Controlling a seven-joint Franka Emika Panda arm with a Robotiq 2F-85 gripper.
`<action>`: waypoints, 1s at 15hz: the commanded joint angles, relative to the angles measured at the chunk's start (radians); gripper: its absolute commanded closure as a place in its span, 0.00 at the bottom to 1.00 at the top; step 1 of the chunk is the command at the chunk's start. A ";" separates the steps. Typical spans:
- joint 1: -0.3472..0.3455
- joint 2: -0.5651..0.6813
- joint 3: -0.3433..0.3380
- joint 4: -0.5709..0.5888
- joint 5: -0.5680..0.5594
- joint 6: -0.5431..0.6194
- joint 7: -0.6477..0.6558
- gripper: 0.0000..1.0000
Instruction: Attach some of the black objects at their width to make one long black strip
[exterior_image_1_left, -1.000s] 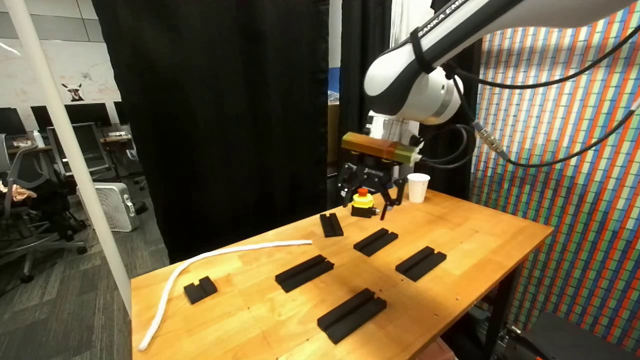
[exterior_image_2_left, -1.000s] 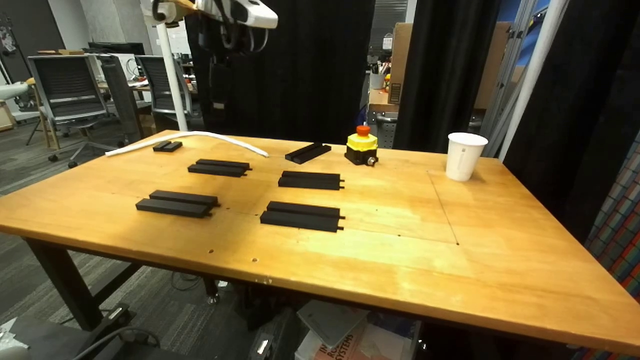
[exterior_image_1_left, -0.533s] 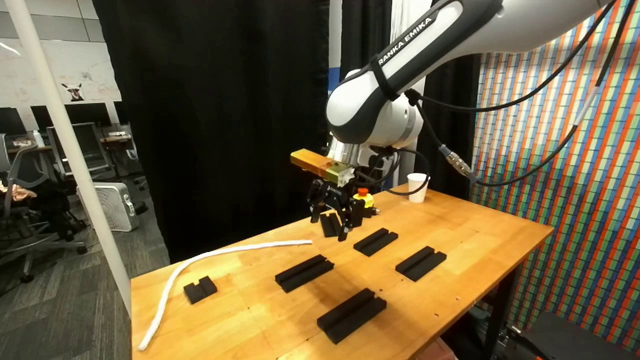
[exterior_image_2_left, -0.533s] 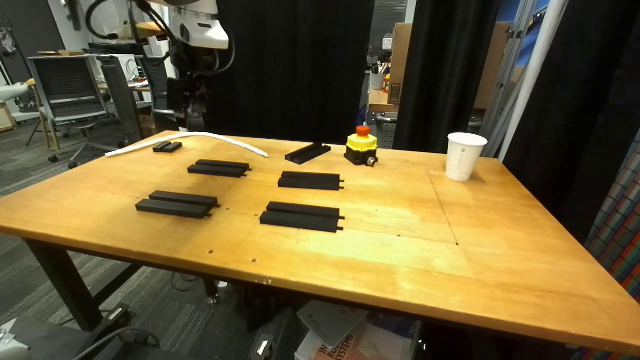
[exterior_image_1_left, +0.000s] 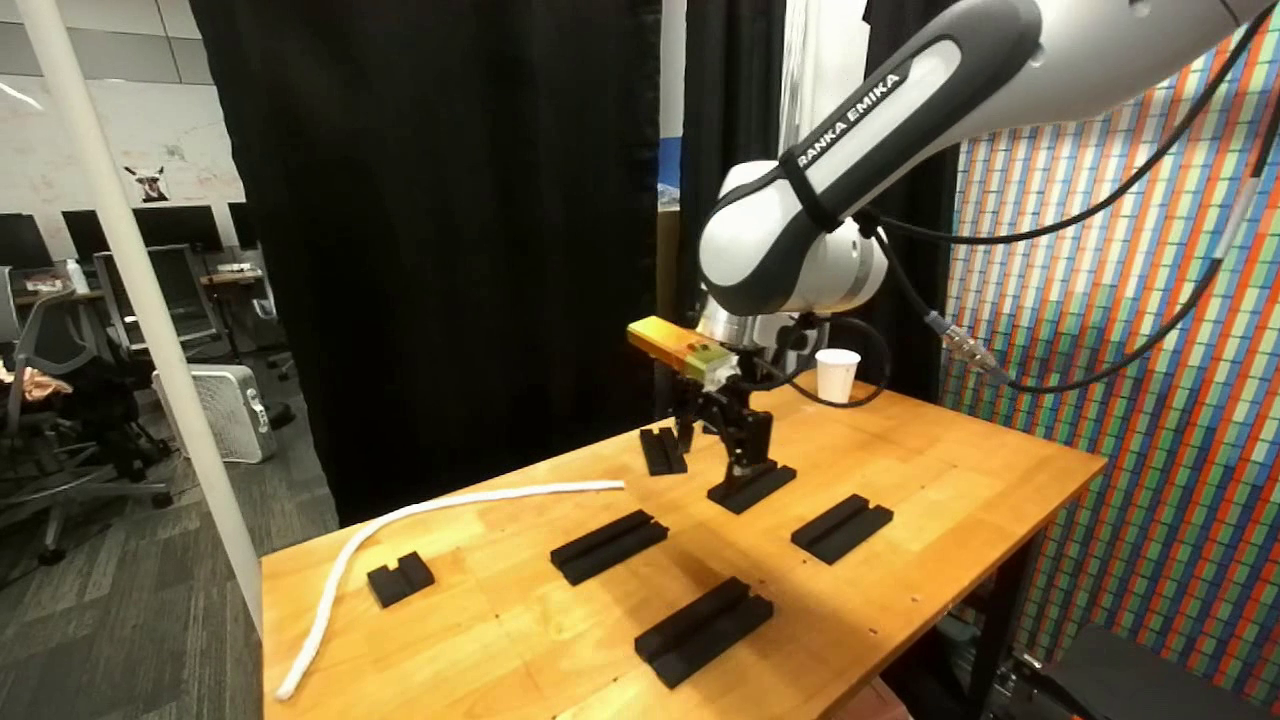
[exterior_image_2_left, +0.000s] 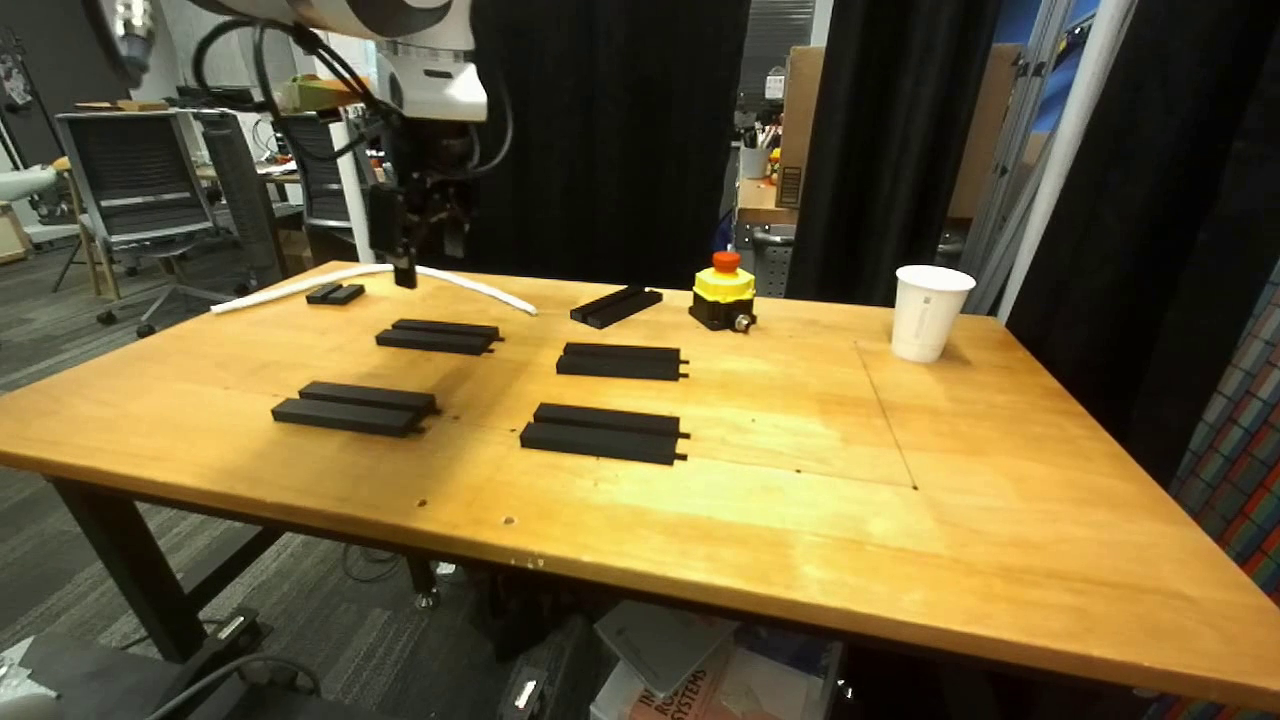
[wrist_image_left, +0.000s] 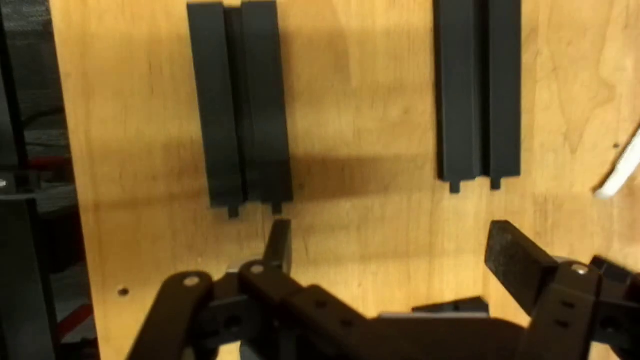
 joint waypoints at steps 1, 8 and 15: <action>-0.048 -0.106 -0.091 -0.142 0.059 0.027 -0.200 0.00; -0.113 -0.102 -0.197 -0.140 0.062 -0.122 -0.636 0.00; -0.153 -0.036 -0.212 -0.128 0.083 -0.099 -0.672 0.00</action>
